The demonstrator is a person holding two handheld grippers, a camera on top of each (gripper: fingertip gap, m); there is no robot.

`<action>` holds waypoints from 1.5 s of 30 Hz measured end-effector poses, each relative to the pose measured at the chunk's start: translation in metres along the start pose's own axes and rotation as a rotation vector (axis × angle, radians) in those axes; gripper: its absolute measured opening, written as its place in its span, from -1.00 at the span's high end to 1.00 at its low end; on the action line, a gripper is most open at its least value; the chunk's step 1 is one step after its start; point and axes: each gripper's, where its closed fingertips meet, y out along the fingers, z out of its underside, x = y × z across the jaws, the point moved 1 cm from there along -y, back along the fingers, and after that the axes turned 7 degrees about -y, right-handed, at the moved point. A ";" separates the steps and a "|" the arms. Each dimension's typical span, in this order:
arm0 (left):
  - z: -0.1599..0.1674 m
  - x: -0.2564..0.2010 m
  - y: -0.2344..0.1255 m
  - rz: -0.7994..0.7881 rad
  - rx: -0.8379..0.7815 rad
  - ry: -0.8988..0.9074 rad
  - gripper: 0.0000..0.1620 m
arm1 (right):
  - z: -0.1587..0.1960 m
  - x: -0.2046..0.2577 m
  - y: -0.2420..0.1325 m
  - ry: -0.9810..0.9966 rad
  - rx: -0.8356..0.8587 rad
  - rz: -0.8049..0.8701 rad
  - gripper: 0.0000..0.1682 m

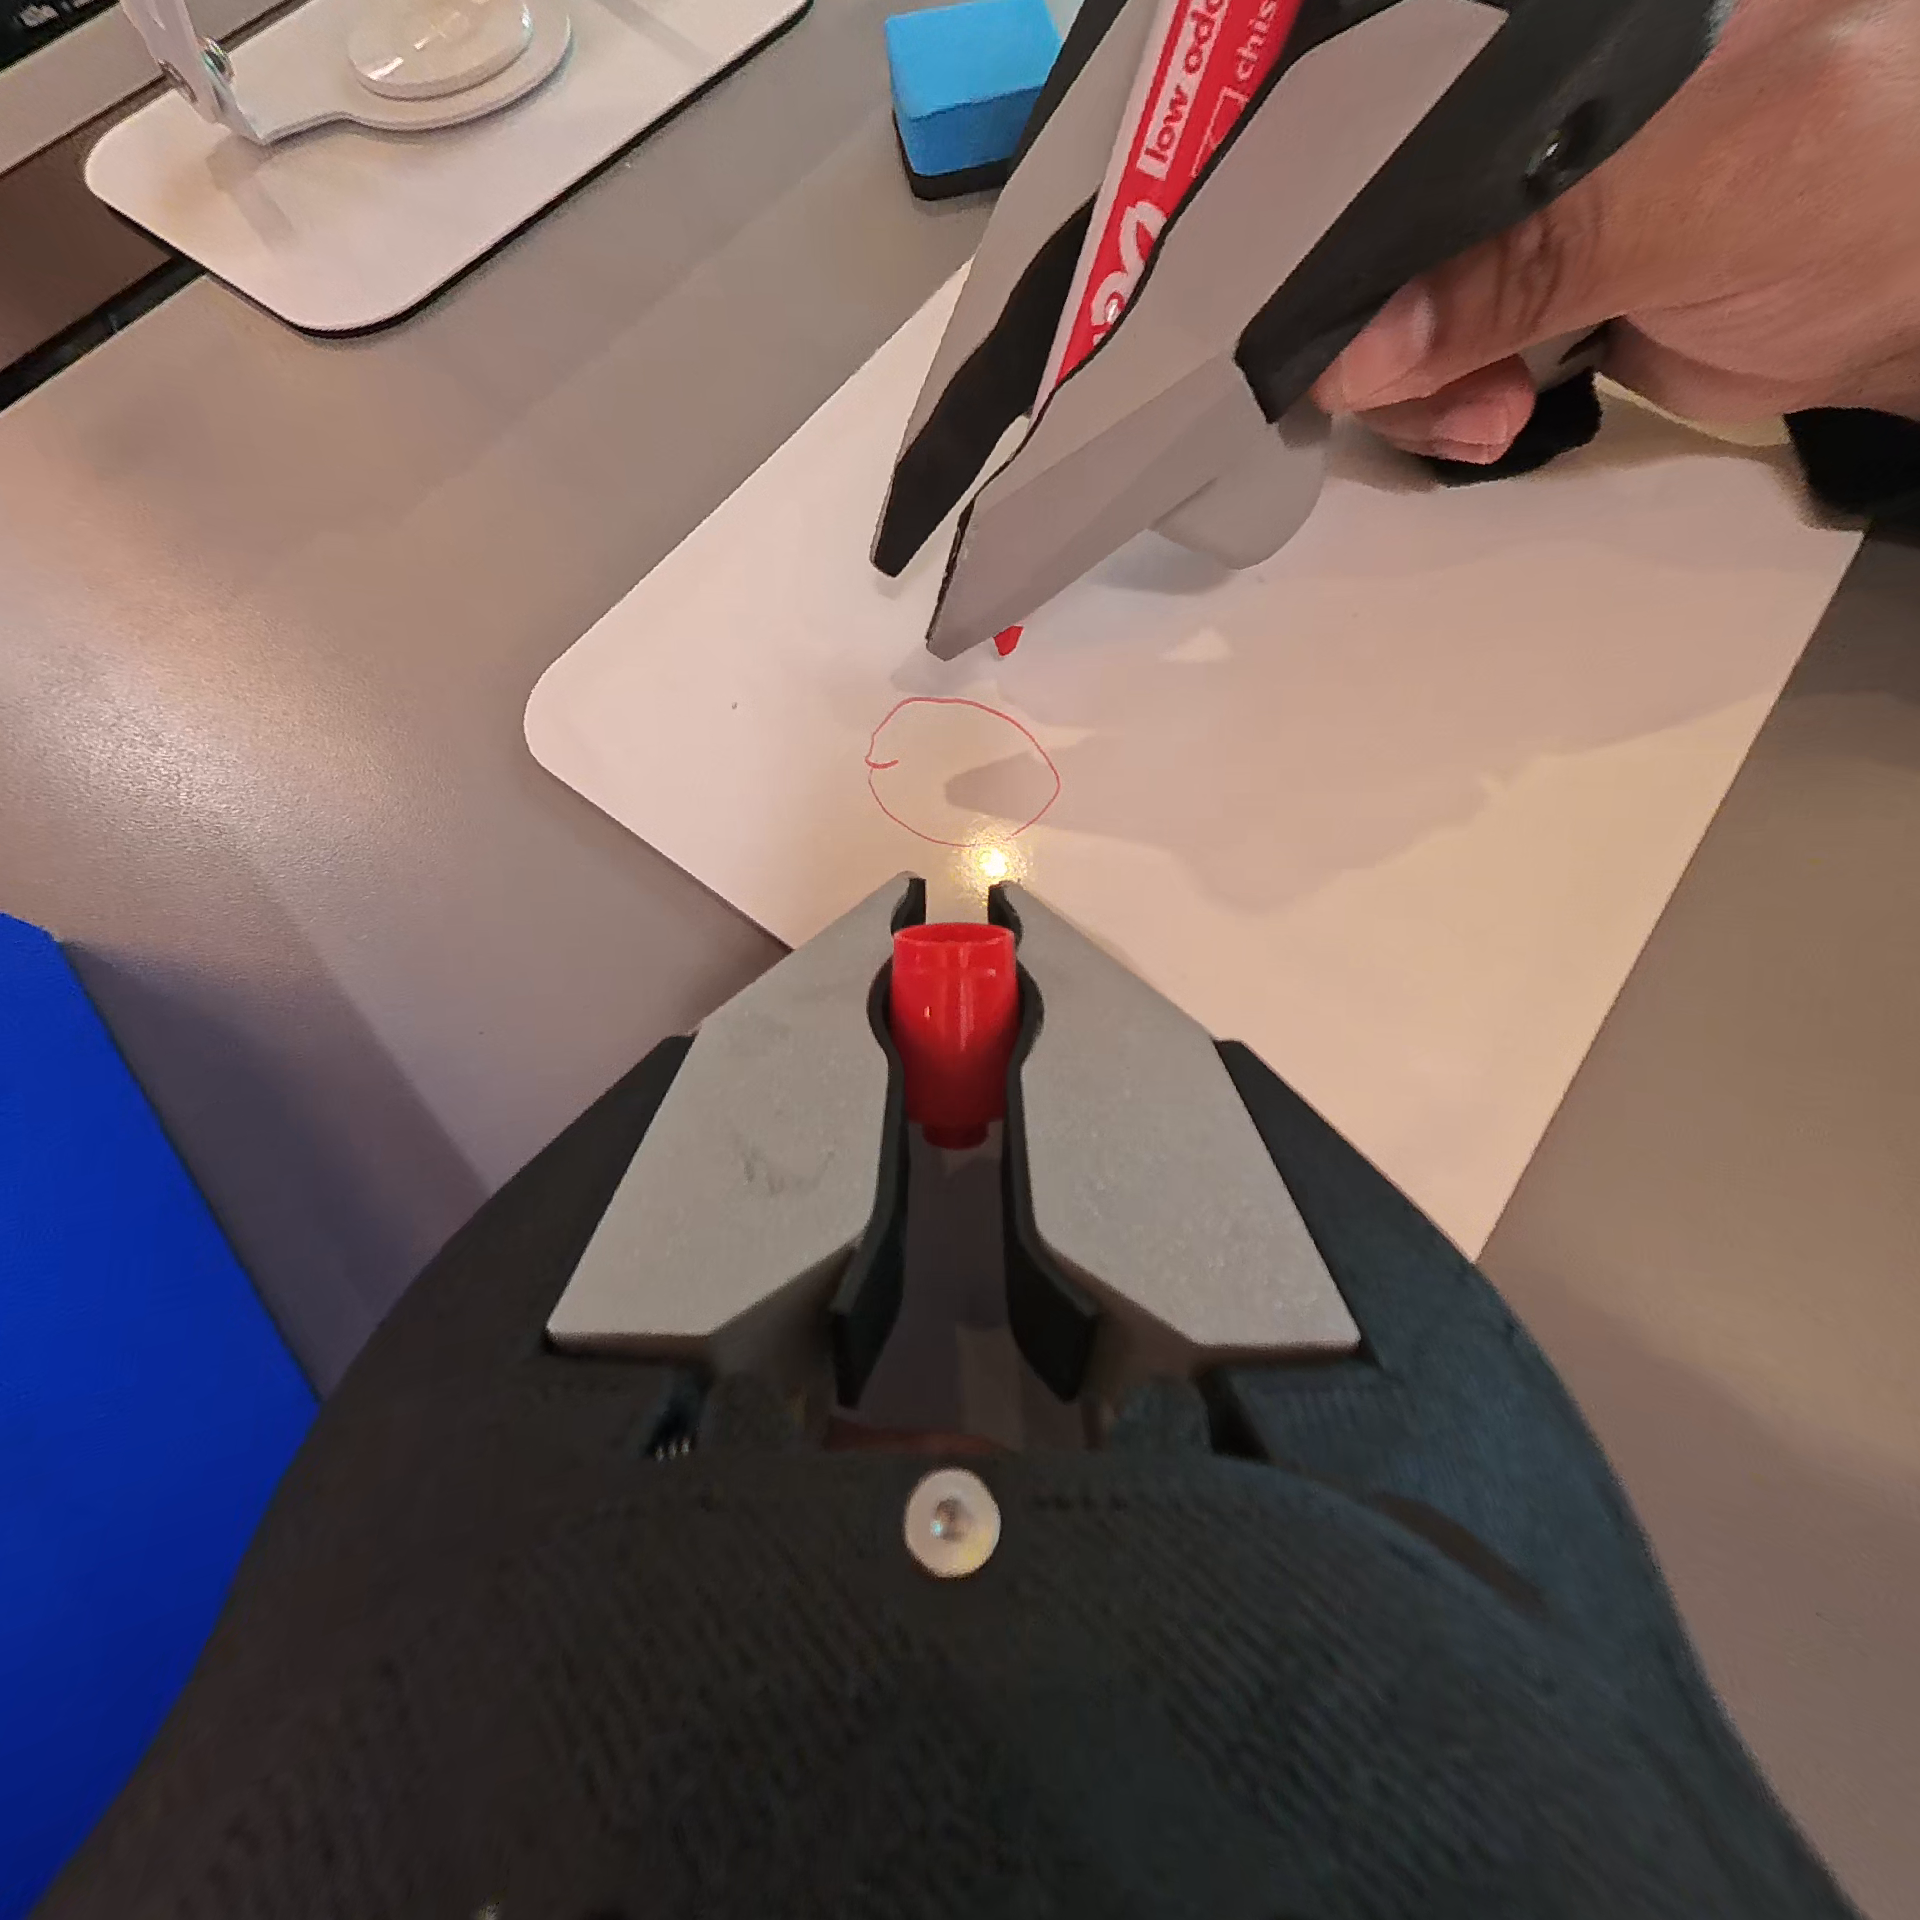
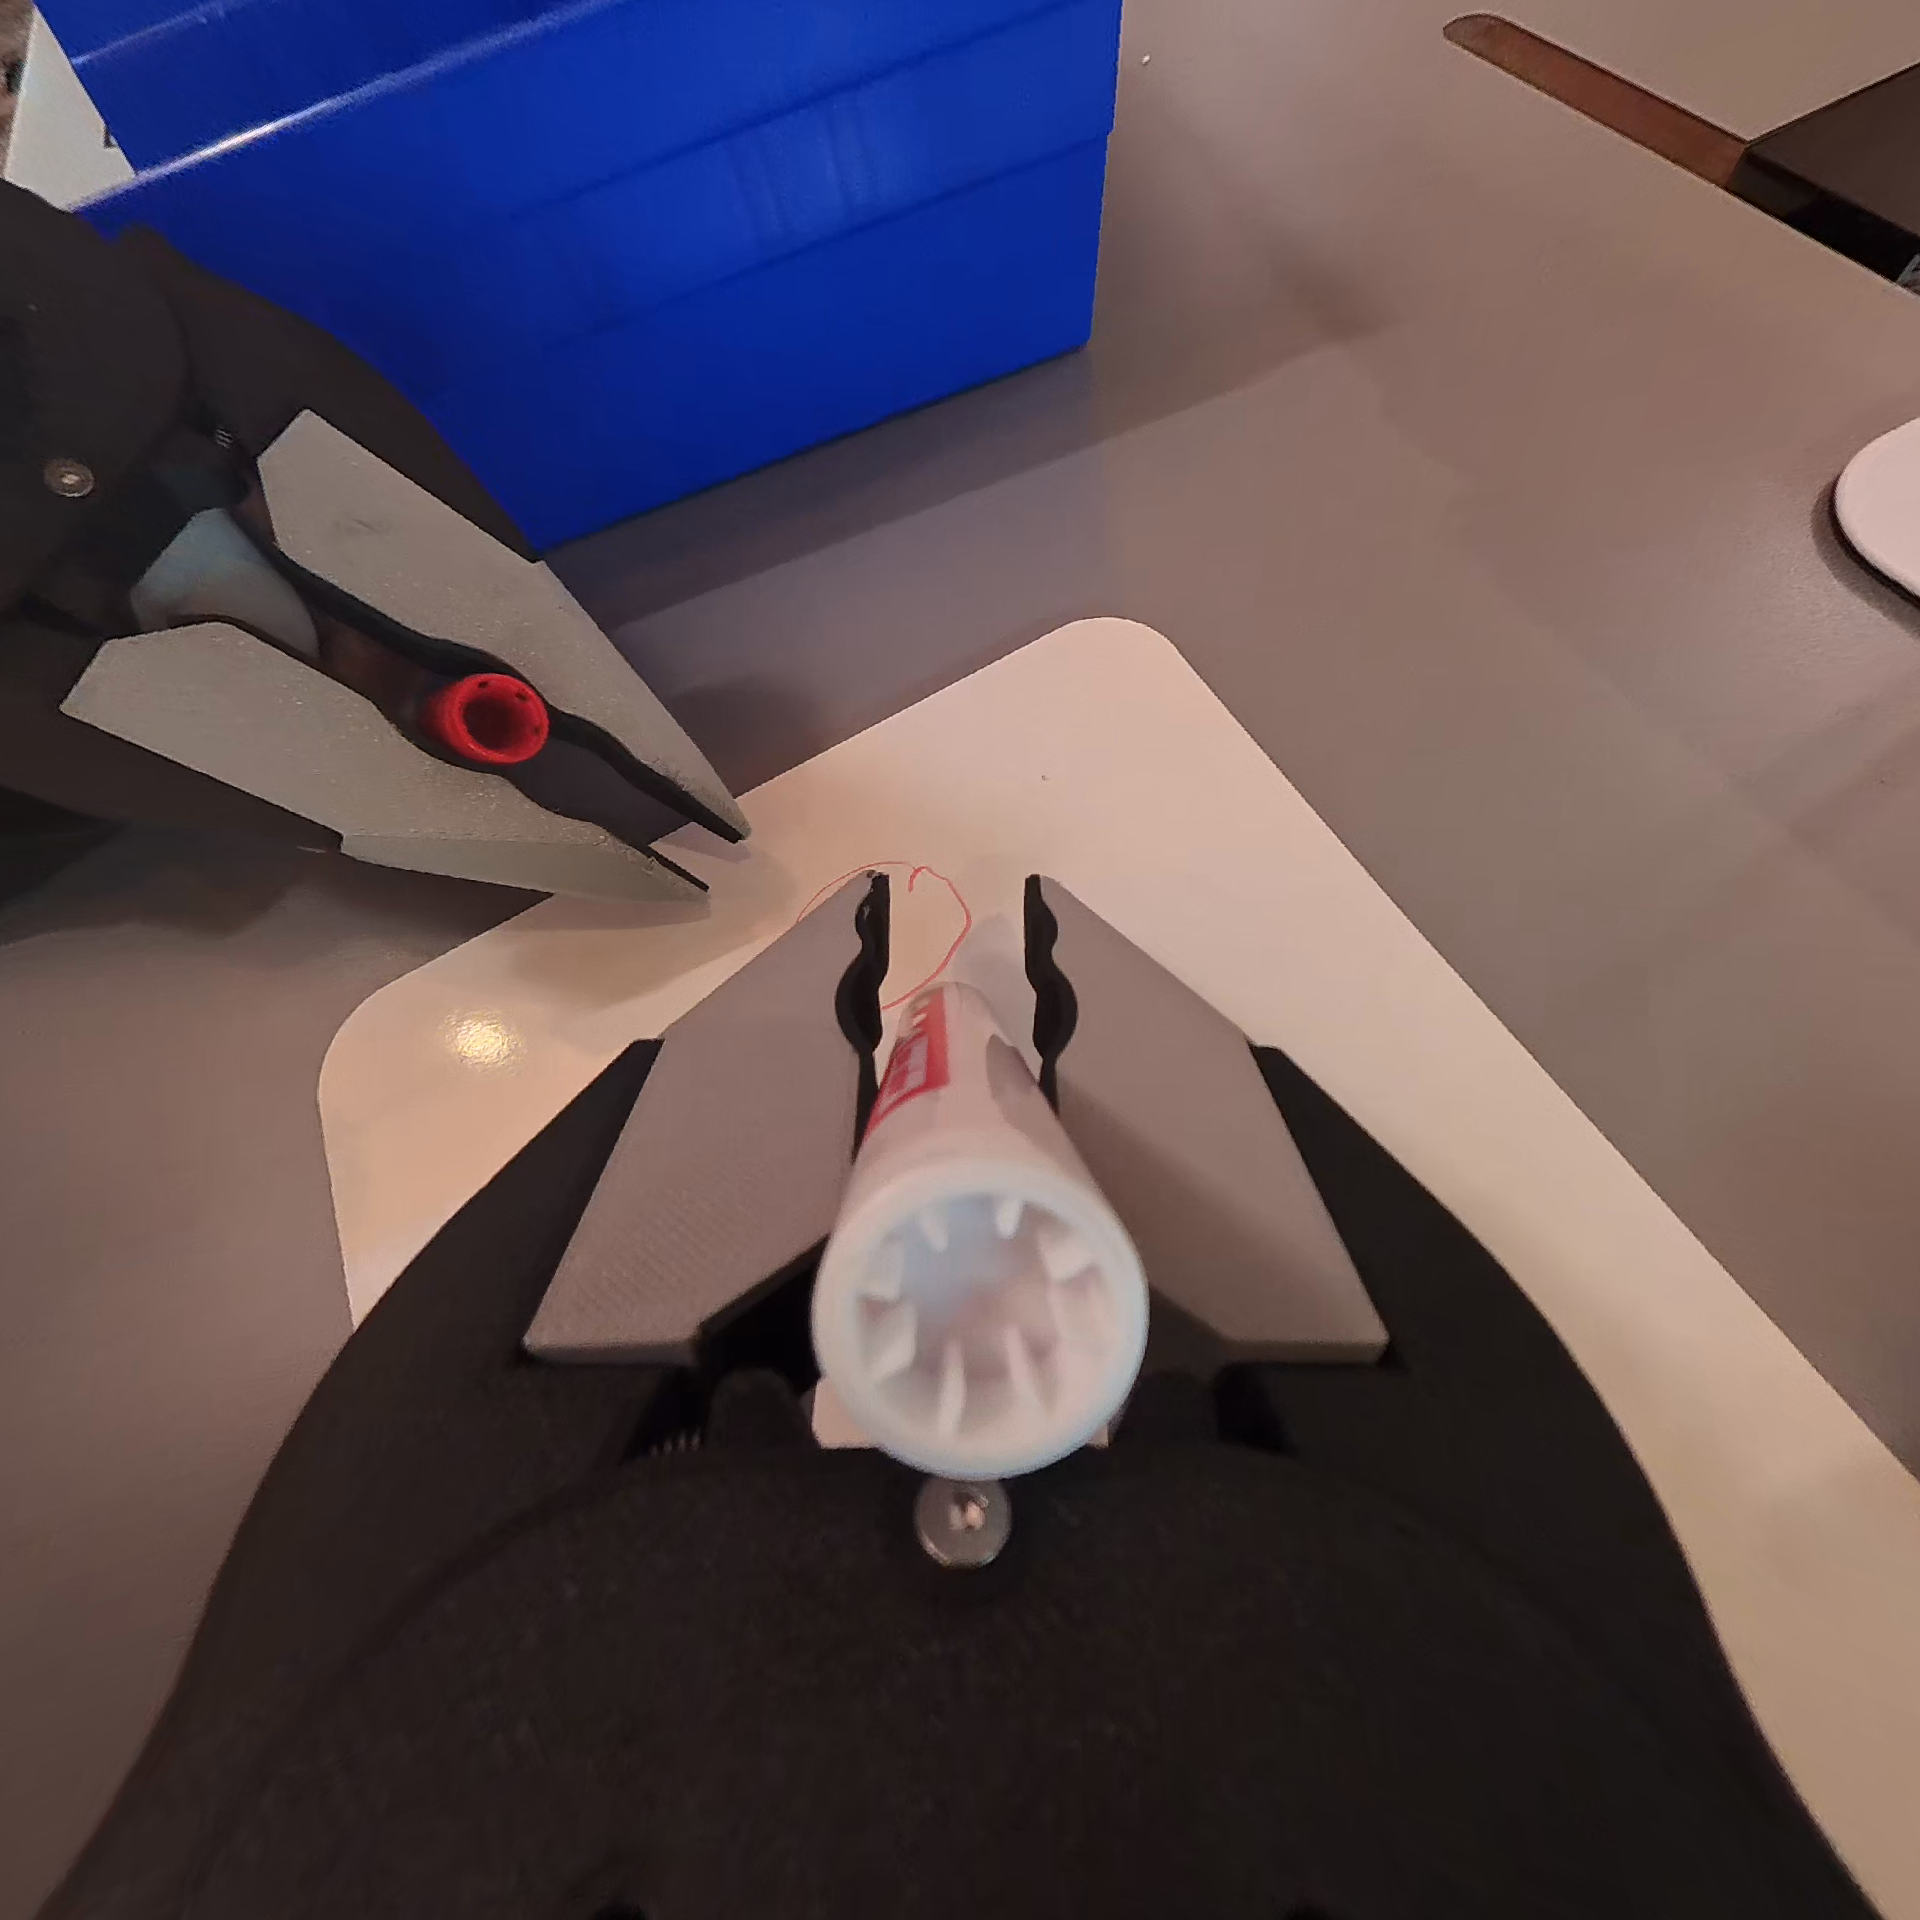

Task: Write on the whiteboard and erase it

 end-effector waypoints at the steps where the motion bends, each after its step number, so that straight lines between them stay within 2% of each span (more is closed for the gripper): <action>1: 0.000 0.000 0.000 0.000 -0.001 -0.001 0.88 | -0.001 -0.001 0.000 0.003 -0.004 0.003 0.72; 45: 0.000 -0.001 0.001 0.002 0.002 0.006 0.87 | 0.012 -0.003 0.003 -0.004 0.092 -0.023 0.72</action>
